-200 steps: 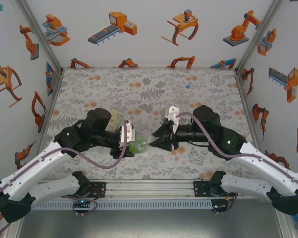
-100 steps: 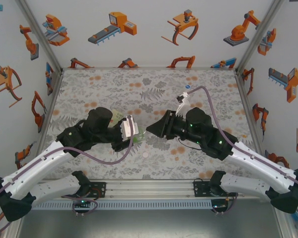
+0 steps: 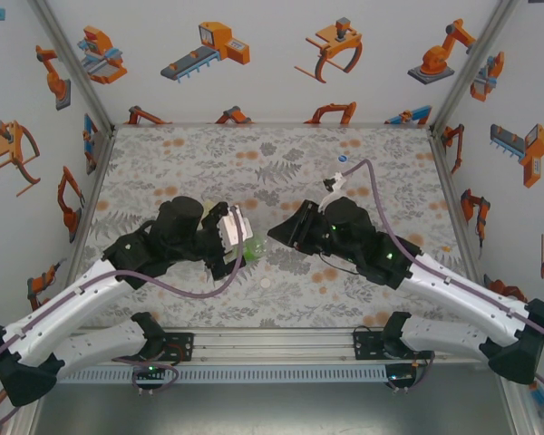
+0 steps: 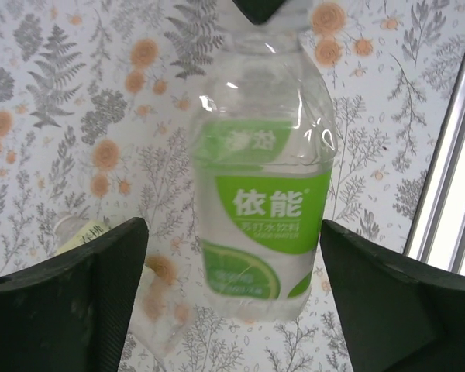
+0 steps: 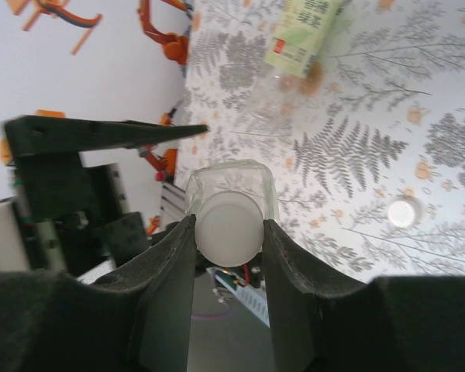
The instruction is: Screw on the bottle caps
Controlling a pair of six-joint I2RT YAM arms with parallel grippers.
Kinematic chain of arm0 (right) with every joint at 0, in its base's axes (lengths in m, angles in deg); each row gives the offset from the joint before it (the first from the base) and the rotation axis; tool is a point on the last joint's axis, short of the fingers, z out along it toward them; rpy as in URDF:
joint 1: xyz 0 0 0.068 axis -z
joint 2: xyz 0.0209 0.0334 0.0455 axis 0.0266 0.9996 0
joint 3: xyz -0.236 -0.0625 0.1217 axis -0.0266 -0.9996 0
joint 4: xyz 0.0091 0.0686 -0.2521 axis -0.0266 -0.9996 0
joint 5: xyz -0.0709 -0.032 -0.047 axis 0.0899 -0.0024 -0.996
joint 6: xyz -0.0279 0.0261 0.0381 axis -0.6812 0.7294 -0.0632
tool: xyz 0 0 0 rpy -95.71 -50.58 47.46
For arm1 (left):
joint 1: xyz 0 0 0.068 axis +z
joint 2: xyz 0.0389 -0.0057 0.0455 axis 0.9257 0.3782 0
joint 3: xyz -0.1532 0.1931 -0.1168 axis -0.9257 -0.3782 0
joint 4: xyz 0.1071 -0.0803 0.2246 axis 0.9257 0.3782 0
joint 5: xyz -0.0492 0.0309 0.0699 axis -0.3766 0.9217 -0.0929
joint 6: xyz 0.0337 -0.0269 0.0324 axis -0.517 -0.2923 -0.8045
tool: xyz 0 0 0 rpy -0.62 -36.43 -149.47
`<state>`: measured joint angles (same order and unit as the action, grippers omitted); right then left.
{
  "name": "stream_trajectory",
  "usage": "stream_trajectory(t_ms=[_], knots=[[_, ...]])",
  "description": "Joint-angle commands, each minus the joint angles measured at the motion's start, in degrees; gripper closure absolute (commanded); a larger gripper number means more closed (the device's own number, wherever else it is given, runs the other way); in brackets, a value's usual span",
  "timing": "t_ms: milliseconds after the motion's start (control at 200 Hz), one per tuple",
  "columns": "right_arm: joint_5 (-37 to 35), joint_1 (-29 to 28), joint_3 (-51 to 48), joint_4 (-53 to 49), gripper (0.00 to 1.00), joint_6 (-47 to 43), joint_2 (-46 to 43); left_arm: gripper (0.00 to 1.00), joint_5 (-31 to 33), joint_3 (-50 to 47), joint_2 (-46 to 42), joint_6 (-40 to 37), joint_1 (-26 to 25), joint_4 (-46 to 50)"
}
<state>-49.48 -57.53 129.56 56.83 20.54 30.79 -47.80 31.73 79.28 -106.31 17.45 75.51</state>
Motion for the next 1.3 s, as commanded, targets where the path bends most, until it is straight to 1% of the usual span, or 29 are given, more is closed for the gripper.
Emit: stream_trajectory(t_ms=[0,160,350,521,596,716,806,916,991,1162,1292], knots=[[-3.30,0.33,4.19,-5.70,1.00,-5.05,0.38,0.11,0.64,-0.71,-1.09,2.76,0.30,-2.56],[-6.95,1.95,7.86,-13.16,1.00,-14.03,2.62,0.10,0.74,-0.59,-1.42,4.76,1.14,-2.29],[-7.56,6.40,13.62,-18.69,1.00,-25.25,9.04,0.10,3.22,-0.86,-2.29,10.50,3.78,-2.25],[-7.91,10.35,19.21,-19.17,1.00,-35.05,15.77,0.11,5.35,-1.76,-3.52,18.67,8.22,-2.25],[-8.23,12.21,21.45,-18.83,1.00,-38.97,19.08,0.12,7.74,-1.79,-4.13,21.74,9.24,-1.62],[-8.39,15.25,25.15,-18.66,1.00,-44.08,25.24,0.14,9.68,-1.66,-4.67,25.40,10.25,0.11],[-7.95,17.58,27.80,-17.21,1.00,-46.60,29.52,0.15,10.63,-1.61,-4.85,27.71,10.66,1.20],[-5.60,20.83,30.52,-14.11,1.00,-47.94,34.52,0.14,13.52,-0.84,-4.39,32.45,11.03,2.97],[-4.18,22.70,33.24,-13.19,1.00,-48.98,38.06,0.15,13.90,0.04,-3.33,34.68,11.49,4.75],[-3.41,25.02,39.92,-12.27,1.00,-51.28,45.45,0.16,12.99,-0.10,-2.21,36.68,11.60,5.92],[-3.38,26.31,44.29,-12.65,1.00,-51.89,49.49,0.17,12.80,-0.53,-2.53,37.14,11.57,5.62]])
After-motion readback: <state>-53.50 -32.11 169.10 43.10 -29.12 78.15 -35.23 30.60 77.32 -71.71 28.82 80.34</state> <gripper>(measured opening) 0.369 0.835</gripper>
